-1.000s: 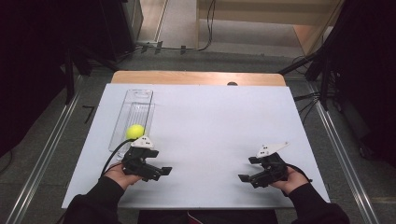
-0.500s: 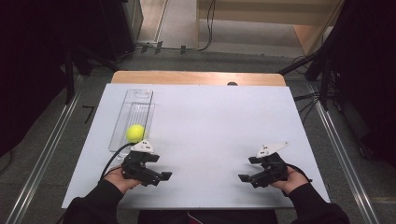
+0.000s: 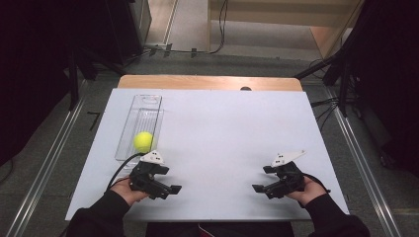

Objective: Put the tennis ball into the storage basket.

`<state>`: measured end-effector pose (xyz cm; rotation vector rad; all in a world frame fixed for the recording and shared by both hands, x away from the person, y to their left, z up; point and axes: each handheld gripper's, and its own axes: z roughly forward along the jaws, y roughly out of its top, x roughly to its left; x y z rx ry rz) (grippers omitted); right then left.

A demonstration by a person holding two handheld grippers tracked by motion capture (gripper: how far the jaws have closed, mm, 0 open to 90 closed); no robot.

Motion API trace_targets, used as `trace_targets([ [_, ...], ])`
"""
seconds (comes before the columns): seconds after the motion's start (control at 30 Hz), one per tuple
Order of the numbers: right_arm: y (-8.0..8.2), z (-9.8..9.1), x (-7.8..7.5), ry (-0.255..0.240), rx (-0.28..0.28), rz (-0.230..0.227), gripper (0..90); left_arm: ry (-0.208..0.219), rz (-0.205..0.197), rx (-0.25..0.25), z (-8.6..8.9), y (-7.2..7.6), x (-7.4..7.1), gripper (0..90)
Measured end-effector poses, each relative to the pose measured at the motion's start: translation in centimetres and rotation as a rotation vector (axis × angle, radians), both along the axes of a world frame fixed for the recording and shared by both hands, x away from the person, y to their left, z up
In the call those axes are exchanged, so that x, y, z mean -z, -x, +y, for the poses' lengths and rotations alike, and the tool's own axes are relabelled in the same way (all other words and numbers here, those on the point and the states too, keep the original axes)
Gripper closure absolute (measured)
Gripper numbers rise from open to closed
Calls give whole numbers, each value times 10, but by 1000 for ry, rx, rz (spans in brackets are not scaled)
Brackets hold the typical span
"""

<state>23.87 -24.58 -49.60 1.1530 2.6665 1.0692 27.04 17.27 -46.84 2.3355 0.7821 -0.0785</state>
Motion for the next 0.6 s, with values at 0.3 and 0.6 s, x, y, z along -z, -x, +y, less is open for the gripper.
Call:
trace_targets([
  [0.3,0,0,0,0,1,0,147,0,0,2,-1,0,0,149],
  [0.6,0,0,0,4,0,-1,148,1,2,1,-1,0,0,149],
])
